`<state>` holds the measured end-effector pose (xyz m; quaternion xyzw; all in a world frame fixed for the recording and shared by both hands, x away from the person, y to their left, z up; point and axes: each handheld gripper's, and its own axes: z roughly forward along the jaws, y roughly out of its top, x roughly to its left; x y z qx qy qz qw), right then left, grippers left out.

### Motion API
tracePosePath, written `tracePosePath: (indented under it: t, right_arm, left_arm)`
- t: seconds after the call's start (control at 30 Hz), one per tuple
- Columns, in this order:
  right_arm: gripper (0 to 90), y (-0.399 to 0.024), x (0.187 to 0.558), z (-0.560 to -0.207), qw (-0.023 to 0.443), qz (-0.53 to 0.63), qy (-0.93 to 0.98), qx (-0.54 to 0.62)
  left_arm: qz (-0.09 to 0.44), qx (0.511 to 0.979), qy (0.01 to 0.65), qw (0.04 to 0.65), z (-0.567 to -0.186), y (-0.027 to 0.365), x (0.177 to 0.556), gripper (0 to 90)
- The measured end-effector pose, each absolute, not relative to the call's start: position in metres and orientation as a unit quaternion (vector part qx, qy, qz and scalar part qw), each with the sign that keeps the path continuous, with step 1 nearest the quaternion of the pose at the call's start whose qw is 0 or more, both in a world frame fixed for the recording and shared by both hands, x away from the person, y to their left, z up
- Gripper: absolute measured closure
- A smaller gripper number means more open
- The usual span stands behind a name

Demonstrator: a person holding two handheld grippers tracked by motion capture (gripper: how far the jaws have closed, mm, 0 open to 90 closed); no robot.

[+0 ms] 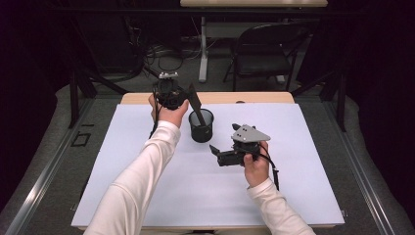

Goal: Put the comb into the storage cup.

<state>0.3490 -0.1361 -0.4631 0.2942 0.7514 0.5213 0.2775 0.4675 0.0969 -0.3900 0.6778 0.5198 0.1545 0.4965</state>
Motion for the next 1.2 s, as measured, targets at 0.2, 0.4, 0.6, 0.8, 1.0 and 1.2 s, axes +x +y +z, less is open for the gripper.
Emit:
tracePosePath:
  t: [0.2, 0.4, 0.6, 0.8, 1.0, 1.2]
  right_arm:
    - [0.0, -0.136, 0.348, -0.463, 0.276, 0.522, 0.751, 0.294]
    - [0.0, -0.137, 0.348, -0.462, 0.277, 0.523, 0.751, 0.293]
    - [0.0, -0.137, 0.347, -0.462, 0.276, 0.523, 0.752, 0.293]
    - [0.0, -0.136, 0.347, -0.463, 0.273, 0.522, 0.753, 0.293]
    - [0.0, -0.136, 0.348, -0.463, 0.272, 0.521, 0.754, 0.293]
    - [0.0, -0.137, 0.348, -0.463, 0.272, 0.522, 0.754, 0.293]
  left_arm:
    - [0.153, 0.679, 0.519, 0.496, -0.392, 0.094, 0.468, 84.8]
    - [0.151, 0.68, 0.52, 0.493, -0.393, 0.093, 0.469, 84.7]
    - [0.148, 0.681, 0.521, 0.493, -0.396, 0.092, 0.469, 84.7]
    - [0.144, 0.681, 0.525, 0.489, -0.401, 0.093, 0.47, 84.7]
    - [0.135, 0.676, 0.532, 0.492, -0.405, 0.095, 0.472, 84.7]
    - [0.131, 0.674, 0.534, 0.494, -0.406, 0.095, 0.473, 84.7]
